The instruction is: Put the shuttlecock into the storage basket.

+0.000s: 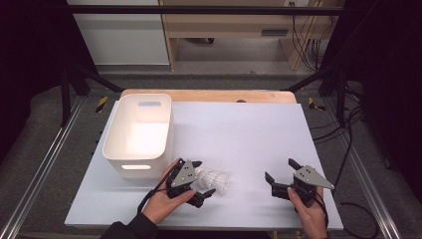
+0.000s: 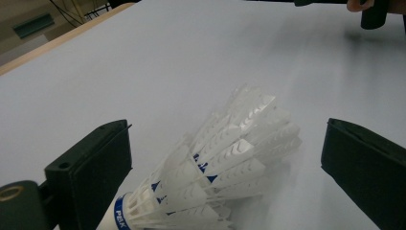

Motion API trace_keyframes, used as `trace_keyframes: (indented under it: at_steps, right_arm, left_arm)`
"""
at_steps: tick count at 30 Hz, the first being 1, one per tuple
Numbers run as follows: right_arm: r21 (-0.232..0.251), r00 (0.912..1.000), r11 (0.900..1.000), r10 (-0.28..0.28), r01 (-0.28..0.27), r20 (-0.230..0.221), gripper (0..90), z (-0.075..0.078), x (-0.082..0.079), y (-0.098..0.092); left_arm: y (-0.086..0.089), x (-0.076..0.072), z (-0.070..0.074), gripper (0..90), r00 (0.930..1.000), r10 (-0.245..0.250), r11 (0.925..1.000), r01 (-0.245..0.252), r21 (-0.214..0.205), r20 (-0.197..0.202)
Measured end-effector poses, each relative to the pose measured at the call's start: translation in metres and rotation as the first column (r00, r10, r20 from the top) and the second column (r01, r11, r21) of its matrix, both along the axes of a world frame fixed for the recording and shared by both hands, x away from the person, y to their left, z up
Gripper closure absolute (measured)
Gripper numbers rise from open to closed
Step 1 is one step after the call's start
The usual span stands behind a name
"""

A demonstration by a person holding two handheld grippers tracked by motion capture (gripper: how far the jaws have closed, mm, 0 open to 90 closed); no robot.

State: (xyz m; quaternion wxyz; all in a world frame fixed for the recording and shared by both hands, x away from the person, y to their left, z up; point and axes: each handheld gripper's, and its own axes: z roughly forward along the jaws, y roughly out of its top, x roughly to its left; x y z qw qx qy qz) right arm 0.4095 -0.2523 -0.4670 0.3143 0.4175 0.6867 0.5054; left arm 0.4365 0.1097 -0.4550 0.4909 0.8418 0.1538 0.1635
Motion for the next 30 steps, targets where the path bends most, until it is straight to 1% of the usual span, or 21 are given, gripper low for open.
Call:
trace_keyframes:
  at_steps: [5, 6, 7, 8, 10, 14, 16, 17, 24, 26, 30]
  right_arm:
    - [-0.003, 1.0, 1.0, 0.004, -0.004, -0.002, 4.6, 0.0, 0.0, 0.0]
    - [-0.003, 1.0, 1.0, 0.004, -0.004, -0.003, 4.6, 0.0, 0.0, 0.0]
    - [-0.003, 1.0, 1.0, 0.004, -0.004, -0.003, 4.6, 0.0, 0.0, 0.0]
    - [-0.004, 1.0, 1.0, 0.004, -0.004, -0.004, 4.6, 0.0, 0.0, 0.0]
    - [-0.006, 1.0, 1.0, 0.003, -0.003, -0.006, 4.6, -0.001, 0.0, 0.0]
    - [-0.005, 1.0, 1.0, 0.005, -0.005, -0.006, 4.6, -0.001, 0.001, 0.0]
    - [-0.007, 1.0, 1.0, 0.005, -0.005, -0.007, 4.6, -0.001, 0.0, 0.0]
    - [-0.007, 1.0, 1.0, 0.004, -0.005, -0.007, 4.6, -0.001, 0.0, 0.0]
    - [-0.006, 0.9999, 1.0, 0.006, -0.006, -0.009, 4.5, -0.001, 0.001, 0.0]
    - [-0.005, 0.9999, 1.0, 0.006, -0.007, -0.01, 4.5, -0.001, 0.001, -0.001]
    - [-0.005, 0.9999, 0.9999, 0.009, -0.009, -0.011, 4.5, -0.001, 0.001, -0.001]
  left_arm:
    - [-0.005, 0.001, -0.004, 3.0, 0.9999, -0.009, 0.9993, 0.01, 0.037, -0.013]
    - [-0.006, 0.002, -0.005, 3.0, 0.9999, -0.006, 0.9992, 0.007, 0.039, -0.015]
    - [-0.007, 0.002, -0.006, 3.0, 0.9999, -0.002, 0.9985, 0.002, 0.055, -0.01]
    - [-0.008, 0.003, -0.007, 3.2, 0.9999, 0.0, 0.9985, 0.0, 0.054, -0.011]
    - [-0.008, 0.003, -0.007, 3.3, 0.9999, -0.007, 0.9978, 0.008, 0.066, -0.01]
    - [-0.008, 0.004, -0.008, 3.3, 0.9999, -0.007, 0.9969, 0.007, 0.078, -0.009]
    - [-0.008, 0.005, -0.009, 3.3, 0.9999, -0.006, 0.9971, 0.007, 0.075, -0.011]
    - [-0.008, 0.005, -0.008, 3.3, 0.9999, -0.008, 0.9965, 0.009, 0.083, -0.011]
    - [-0.009, 0.006, -0.011, 3.3, 0.9998, -0.017, 0.996, 0.018, 0.087, -0.012]
    - [-0.009, 0.006, -0.01, 3.3, 0.9997, -0.025, 0.9956, 0.025, 0.09, -0.006]
    - [-0.01, 0.008, -0.012, 3.3, 0.9996, -0.026, 0.9952, 0.027, 0.095, -0.01]
